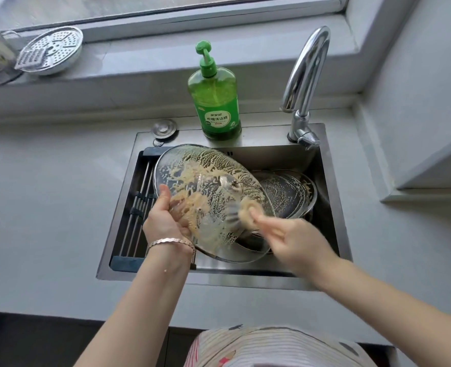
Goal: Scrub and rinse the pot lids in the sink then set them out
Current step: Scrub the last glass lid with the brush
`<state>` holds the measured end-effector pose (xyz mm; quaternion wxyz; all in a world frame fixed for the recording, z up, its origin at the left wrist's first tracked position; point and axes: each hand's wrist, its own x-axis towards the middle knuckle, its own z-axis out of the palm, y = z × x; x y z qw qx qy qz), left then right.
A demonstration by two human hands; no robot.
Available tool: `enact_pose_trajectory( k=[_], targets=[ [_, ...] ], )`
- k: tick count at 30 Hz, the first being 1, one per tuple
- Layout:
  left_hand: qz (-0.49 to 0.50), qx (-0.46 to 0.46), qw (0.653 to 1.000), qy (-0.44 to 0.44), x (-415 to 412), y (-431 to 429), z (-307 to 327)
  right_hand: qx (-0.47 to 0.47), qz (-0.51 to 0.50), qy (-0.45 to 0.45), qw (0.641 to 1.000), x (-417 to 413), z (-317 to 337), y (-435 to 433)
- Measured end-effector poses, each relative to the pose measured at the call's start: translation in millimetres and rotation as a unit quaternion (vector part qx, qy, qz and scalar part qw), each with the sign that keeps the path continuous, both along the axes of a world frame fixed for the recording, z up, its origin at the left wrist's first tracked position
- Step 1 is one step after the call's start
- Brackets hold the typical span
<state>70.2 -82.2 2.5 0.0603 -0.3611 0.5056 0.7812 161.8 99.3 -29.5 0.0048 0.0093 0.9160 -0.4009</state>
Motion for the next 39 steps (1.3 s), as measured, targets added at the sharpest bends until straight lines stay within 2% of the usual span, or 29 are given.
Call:
enact_pose_trajectory(
  k=[2,3,4,6,8,12,13,16,17,21,22,25,27,30,31,34,35,39],
  targets=[
    [-0.001,-0.004,1.000,0.001,-2,0,1,0.023,0.107,0.026,0.994,16,13,-19],
    [-0.003,-0.007,1.000,0.002,-2,-1,1,0.016,0.130,0.021,0.991,20,15,-23],
    [-0.006,-0.006,1.000,0.003,0,0,1,0.010,0.105,-0.001,0.994,14,16,-19],
    [-0.006,0.000,1.000,0.011,1,1,3,-0.046,-0.012,-0.068,0.997,-7,0,8],
    [0.003,0.002,1.000,0.017,-1,1,4,-0.037,-0.065,-0.076,0.994,-14,-8,22],
    [0.003,0.000,1.000,0.013,-5,-3,6,-0.054,0.077,-0.051,0.994,23,2,-13],
    [0.004,0.008,1.000,0.013,-4,-5,5,-0.057,0.071,-0.067,0.994,25,1,-10],
    [0.005,0.029,0.999,0.022,-5,-6,6,-0.097,-0.062,-0.092,0.989,9,-21,19],
    [0.010,0.026,0.999,0.025,-6,-5,7,-0.088,-0.064,-0.094,0.990,9,-21,19],
    [0.020,0.009,0.999,0.026,-8,-7,9,-0.075,0.056,-0.083,0.992,34,-14,-14],
    [0.020,0.011,0.999,0.027,-7,-7,9,-0.089,0.039,-0.096,0.991,33,-17,-10],
    [0.027,0.024,0.999,0.033,-7,-6,12,-0.131,-0.108,-0.143,0.975,15,-36,22],
    [0.038,0.020,0.999,0.033,-9,-5,15,-0.128,-0.098,-0.154,0.975,19,-35,18],
    [0.046,0.013,0.998,0.030,-9,-5,17,-0.134,-0.006,-0.114,0.984,38,-24,-7],
    [0.047,0.013,0.998,0.028,-8,-6,17,-0.140,-0.017,-0.118,0.983,36,-24,-5],
    [0.050,0.025,0.998,0.025,-6,-3,18,-0.155,-0.140,-0.154,0.966,17,-36,20],
    [0.047,0.024,0.998,0.025,-5,-2,18,-0.149,-0.145,-0.153,0.966,17,-36,20],
    [0.046,0.027,0.998,0.019,-4,1,17,-0.123,0.016,-0.086,0.988,33,-11,-17]
  ],
)
